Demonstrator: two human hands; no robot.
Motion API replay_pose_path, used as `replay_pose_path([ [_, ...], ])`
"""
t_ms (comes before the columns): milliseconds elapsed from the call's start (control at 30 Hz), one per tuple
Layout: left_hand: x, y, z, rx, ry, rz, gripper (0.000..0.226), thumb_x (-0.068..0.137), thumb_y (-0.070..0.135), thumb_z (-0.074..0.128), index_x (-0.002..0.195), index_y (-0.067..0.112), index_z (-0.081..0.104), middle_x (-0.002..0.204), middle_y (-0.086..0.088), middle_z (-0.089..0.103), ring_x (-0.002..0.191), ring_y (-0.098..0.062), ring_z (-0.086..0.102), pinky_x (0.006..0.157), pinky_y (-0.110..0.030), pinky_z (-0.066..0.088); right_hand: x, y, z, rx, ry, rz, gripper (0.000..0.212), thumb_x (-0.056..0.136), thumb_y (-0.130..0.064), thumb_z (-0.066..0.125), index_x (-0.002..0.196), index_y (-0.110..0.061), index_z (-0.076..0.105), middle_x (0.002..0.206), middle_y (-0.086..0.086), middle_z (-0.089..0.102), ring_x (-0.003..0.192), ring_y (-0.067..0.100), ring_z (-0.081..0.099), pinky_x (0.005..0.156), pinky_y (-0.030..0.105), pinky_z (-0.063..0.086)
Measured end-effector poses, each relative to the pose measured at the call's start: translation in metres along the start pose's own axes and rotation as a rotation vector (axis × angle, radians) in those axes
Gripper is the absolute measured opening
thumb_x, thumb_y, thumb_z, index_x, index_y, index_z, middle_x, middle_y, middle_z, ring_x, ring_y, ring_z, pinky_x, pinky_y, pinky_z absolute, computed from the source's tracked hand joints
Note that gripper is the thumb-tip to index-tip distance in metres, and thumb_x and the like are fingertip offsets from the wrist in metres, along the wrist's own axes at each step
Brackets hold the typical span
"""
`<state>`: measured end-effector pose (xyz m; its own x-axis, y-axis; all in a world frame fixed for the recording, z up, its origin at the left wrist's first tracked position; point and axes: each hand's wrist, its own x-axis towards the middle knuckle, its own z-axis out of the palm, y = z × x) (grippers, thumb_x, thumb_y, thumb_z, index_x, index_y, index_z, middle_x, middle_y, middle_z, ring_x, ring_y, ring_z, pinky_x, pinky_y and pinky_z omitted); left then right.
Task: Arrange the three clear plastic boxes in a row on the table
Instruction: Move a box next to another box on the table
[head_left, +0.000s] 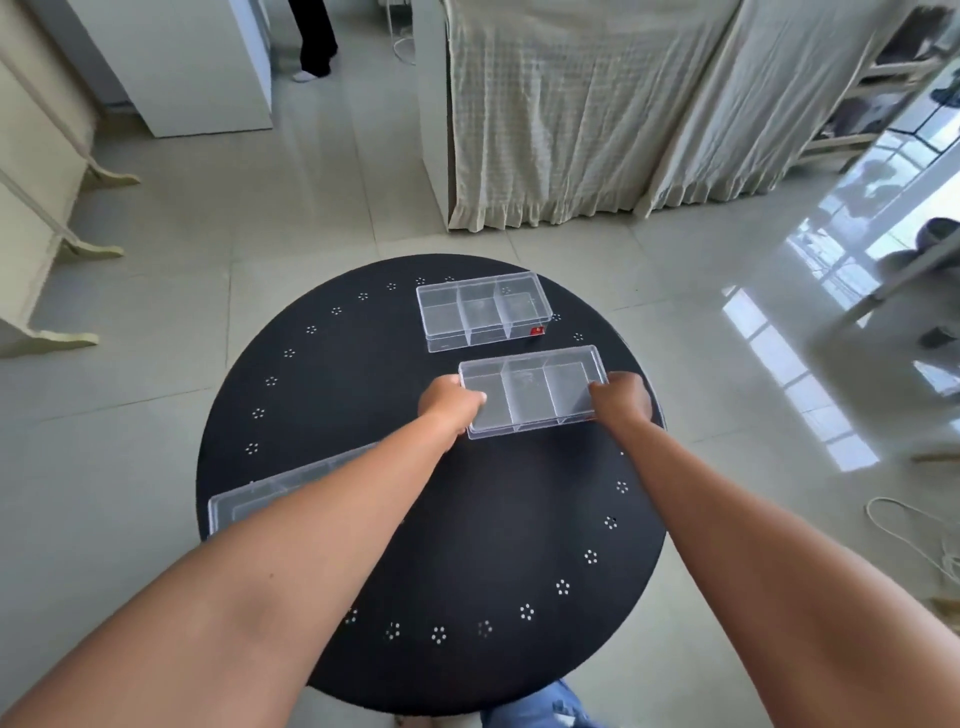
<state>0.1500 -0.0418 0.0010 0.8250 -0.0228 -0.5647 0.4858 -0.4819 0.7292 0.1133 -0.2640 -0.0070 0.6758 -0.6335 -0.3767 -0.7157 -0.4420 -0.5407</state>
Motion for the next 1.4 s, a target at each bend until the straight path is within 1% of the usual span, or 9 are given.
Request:
replay_pose_path([
  [100,0.007,0.004,-0.049,-0.042,0.099,0.043,0.026,0.079,0.016,0.059,0.101,0.024,0.071,0.098,-0.001,0.070,0.083,-0.020,0.063,0.077,-0.037,0.058,-0.011,-0.033,0.021,0.018,-0.012,-0.095,0.026,0.086,-0.016,0.050,0.061,-0.010,0.049,0.058,0.004,0.049,0.060,0.027,0.046,0.049,0.027,0.031],
  [200,0.012,-0.002,-0.097,-0.055,0.201,0.067,0.031,0.081,0.016,0.061,0.109,0.022,0.072,0.100,0.001,0.070,0.095,-0.023,0.067,0.085,-0.042,0.061,-0.028,-0.067,0.049,0.035,-0.052,-0.183,0.032,0.085,-0.012,0.046,0.055,-0.011,0.039,0.052,0.003,0.043,0.050,0.022,0.038,0.048,0.026,0.029],
  [400,0.018,-0.041,-0.184,-0.073,0.341,0.015,0.037,0.086,0.013,0.064,0.122,0.015,0.068,0.105,-0.003,0.067,0.094,-0.023,0.065,0.075,-0.035,0.060,-0.069,-0.127,0.107,0.068,-0.182,-0.249,0.030,0.087,-0.009,0.046,0.057,-0.011,0.043,0.053,-0.001,0.044,0.048,0.016,0.038,0.048,0.026,0.030],
  [600,0.009,-0.094,-0.239,-0.121,0.431,-0.102,0.044,0.086,0.012,0.069,0.130,0.012,0.063,0.118,-0.008,0.068,0.095,-0.026,0.066,0.080,-0.037,0.061,-0.108,-0.161,0.155,0.050,-0.310,-0.333,0.025,0.085,-0.010,0.047,0.060,-0.013,0.049,0.053,0.000,0.047,0.048,0.017,0.040,0.046,0.023,0.029],
  [800,0.003,-0.131,-0.259,-0.164,0.453,-0.182,0.049,0.086,0.008,0.069,0.134,0.009,0.059,0.127,-0.010,0.065,0.097,-0.027,0.066,0.087,-0.041,0.060,-0.134,-0.168,0.184,0.027,-0.364,-0.338,0.032,0.082,-0.007,0.046,0.054,-0.016,0.035,0.045,-0.004,0.036,0.043,0.017,0.031,0.045,0.023,0.024],
  [900,0.002,-0.142,-0.259,-0.193,0.448,-0.202,0.021,0.085,0.004,0.066,0.103,0.015,0.067,0.108,-0.008,0.061,0.087,-0.027,0.061,0.089,-0.045,0.059,-0.139,-0.167,0.188,0.011,-0.373,-0.332,0.035,0.080,-0.003,0.044,0.051,-0.018,0.030,0.041,-0.008,0.031,0.042,0.015,0.026,0.041,0.023,0.019],
  [1033,0.005,-0.150,-0.254,-0.211,0.419,-0.193,0.052,0.085,-0.001,0.064,0.135,0.011,0.058,0.119,-0.009,0.064,0.092,-0.026,0.062,0.083,-0.037,0.060,-0.140,-0.163,0.189,-0.025,-0.364,-0.334,0.035,0.080,0.000,0.044,0.052,-0.017,0.034,0.046,-0.005,0.035,0.040,0.013,0.029,0.037,0.021,0.020],
  [1300,0.008,-0.154,-0.248,-0.187,0.410,-0.206,0.051,0.084,-0.002,0.060,0.132,0.017,0.062,0.106,-0.002,0.063,0.107,-0.029,0.067,0.092,-0.042,0.058,-0.141,-0.157,0.192,-0.011,-0.358,-0.304,0.030,0.082,0.001,0.045,0.058,-0.016,0.043,0.049,-0.004,0.043,0.040,0.012,0.035,0.038,0.020,0.025],
  [1400,0.006,-0.155,-0.249,-0.188,0.404,-0.194,0.056,0.085,-0.001,0.060,0.137,0.020,0.057,0.121,-0.006,0.067,0.111,-0.029,0.065,0.096,-0.043,0.056,-0.142,-0.156,0.192,-0.010,-0.370,-0.313,0.028,0.083,0.001,0.045,0.060,-0.016,0.048,0.051,-0.005,0.044,0.040,0.011,0.036,0.037,0.019,0.025],
])
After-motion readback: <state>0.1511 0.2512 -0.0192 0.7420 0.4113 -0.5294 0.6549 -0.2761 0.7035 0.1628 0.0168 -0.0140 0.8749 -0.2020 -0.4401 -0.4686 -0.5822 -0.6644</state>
